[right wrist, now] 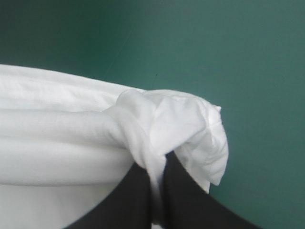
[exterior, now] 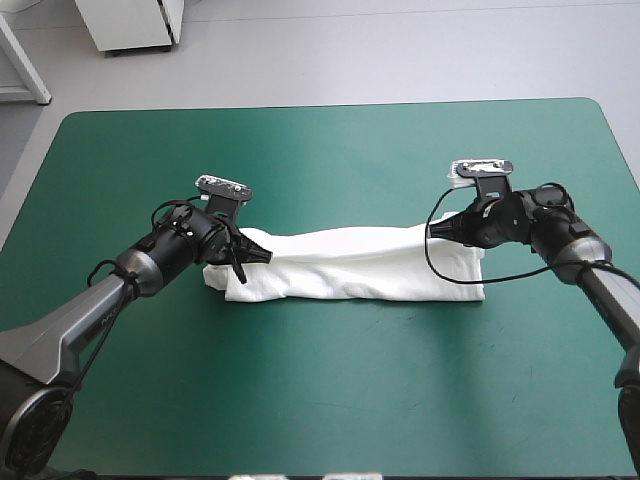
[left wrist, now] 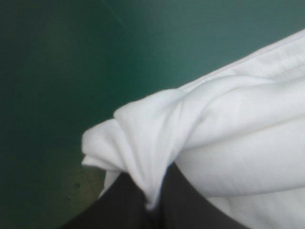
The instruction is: Fold the cloth
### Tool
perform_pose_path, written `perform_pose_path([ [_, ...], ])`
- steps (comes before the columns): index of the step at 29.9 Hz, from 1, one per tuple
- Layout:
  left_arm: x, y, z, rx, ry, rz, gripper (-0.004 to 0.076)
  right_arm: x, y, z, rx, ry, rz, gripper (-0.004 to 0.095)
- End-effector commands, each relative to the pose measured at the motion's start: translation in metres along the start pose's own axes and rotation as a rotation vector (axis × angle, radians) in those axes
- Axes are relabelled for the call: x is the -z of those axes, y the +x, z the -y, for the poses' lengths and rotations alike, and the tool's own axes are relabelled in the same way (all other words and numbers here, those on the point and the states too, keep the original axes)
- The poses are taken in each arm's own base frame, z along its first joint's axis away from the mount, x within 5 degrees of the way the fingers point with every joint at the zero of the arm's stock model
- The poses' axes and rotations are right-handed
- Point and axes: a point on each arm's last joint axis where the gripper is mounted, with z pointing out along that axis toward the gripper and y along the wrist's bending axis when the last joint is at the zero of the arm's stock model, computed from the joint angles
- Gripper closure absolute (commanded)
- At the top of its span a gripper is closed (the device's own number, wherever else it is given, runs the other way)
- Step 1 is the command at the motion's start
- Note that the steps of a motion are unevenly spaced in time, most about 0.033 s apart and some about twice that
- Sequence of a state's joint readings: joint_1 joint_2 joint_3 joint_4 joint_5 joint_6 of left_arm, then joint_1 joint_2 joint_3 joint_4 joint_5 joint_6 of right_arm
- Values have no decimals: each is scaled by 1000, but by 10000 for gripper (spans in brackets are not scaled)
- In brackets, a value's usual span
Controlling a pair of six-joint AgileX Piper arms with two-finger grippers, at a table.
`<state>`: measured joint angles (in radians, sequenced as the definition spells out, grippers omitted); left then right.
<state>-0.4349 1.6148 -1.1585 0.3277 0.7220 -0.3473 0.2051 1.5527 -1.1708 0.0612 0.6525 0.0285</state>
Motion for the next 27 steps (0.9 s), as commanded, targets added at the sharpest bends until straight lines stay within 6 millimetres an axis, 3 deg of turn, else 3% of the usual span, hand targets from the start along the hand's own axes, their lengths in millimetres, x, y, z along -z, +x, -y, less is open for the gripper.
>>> perform_pose_path([
  [1, 18, -14, -1, 5, 51, 87, 733, 16, -13, 1, 35, -2, 35, 744],
  [6, 18, -9, 2, -15, 87, 36, 732, 22, -8, 0, 25, -13, -24, 403],
  [8, 23, -8, 0, -26, 73, 3, 724, 33, -9, -1, 27, -15, 2, 325],
  [12, 47, -12, -7, -39, 45, -18, 671, 65, -13, -2, 40, -7, 87, 318],
  [20, 136, -15, -21, -45, 104, 125, 512, 142, 1, 0, 35, 31, 206, 317],
  [22, 149, -13, -22, -64, 129, 172, 479, 155, 6, 0, 32, 29, 225, 317],
  [27, 152, -11, -22, -80, 138, 163, 454, 178, 17, 0, 25, 27, 250, 318],
])
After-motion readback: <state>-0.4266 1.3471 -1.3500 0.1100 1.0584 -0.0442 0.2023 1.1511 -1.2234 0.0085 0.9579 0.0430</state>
